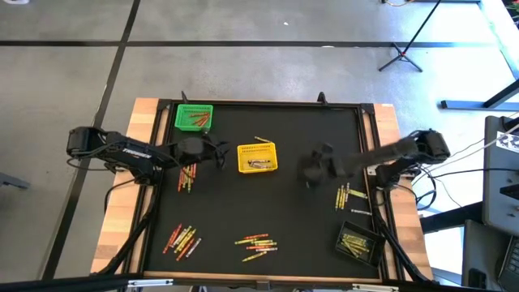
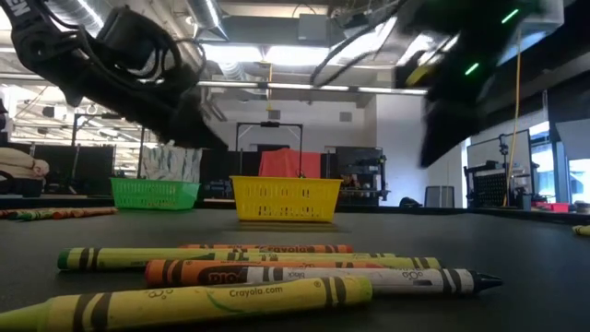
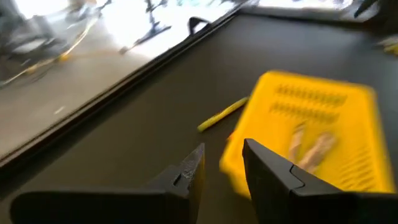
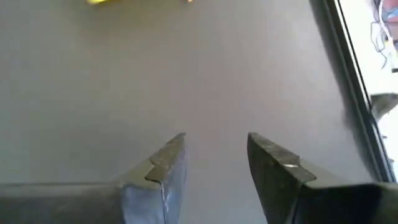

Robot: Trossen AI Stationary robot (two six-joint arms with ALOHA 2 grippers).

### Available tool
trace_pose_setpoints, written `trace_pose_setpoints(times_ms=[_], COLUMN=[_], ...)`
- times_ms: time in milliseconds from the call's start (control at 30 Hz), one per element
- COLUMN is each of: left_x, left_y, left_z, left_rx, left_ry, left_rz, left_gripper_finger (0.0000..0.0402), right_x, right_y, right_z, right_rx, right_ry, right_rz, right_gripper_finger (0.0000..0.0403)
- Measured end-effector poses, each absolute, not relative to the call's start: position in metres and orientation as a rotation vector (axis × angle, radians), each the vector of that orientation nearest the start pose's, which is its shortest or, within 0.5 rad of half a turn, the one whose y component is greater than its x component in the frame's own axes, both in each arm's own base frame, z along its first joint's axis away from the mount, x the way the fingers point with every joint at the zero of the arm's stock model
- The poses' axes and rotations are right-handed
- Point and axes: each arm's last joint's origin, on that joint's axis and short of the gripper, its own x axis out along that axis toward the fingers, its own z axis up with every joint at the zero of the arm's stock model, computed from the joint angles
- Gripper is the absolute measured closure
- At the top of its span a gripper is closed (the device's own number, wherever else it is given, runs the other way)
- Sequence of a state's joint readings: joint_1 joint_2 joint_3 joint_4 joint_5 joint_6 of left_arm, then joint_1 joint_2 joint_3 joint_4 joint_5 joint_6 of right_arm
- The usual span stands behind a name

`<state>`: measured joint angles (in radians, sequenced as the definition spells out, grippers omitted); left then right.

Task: Sort crayons
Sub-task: Put the green crayon into the black bin

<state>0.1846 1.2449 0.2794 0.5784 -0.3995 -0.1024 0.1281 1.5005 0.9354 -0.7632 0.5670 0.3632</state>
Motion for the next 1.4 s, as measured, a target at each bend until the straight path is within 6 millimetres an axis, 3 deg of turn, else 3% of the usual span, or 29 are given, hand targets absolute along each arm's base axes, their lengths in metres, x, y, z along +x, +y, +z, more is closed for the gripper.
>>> trace_pose_setpoints(times_ms=[267,500,833,1033,1233,1400], left_x=[0.195,0.190,0.198,0.205,0.210,0.212], left_y=[0.063,0.076,0.090,0.087,0.079,0.071], left_z=[0.139,0.135,0.122,0.119,0.113,0.107], left_rx=[-0.116,-0.092,-0.113,-0.152,-0.156,-0.168], left_ry=[0.478,0.533,0.523,0.483,0.505,0.534], left_rz=[0.728,0.749,0.625,0.480,0.403,0.368], left_gripper_finger=[0.0304,0.0304,0.0304,0.0304,0.0304,0.0304], right_x=[0.274,0.284,0.311,0.314,0.315,0.320], right_y=[-0.086,-0.127,-0.139,-0.138,-0.128,-0.110], right_z=[0.178,0.167,0.143,0.139,0.137,0.134], right_rx=[-0.042,-0.033,-0.070,-0.046,-0.013,-0.022], right_ry=[0.891,0.708,0.664,0.662,0.680,0.713], right_rz=[-0.534,-0.467,-0.340,-0.260,-0.152,-0.093], right_gripper_finger=[0.0237,0.0237,0.0237,0.0237,0.0237,0.0237])
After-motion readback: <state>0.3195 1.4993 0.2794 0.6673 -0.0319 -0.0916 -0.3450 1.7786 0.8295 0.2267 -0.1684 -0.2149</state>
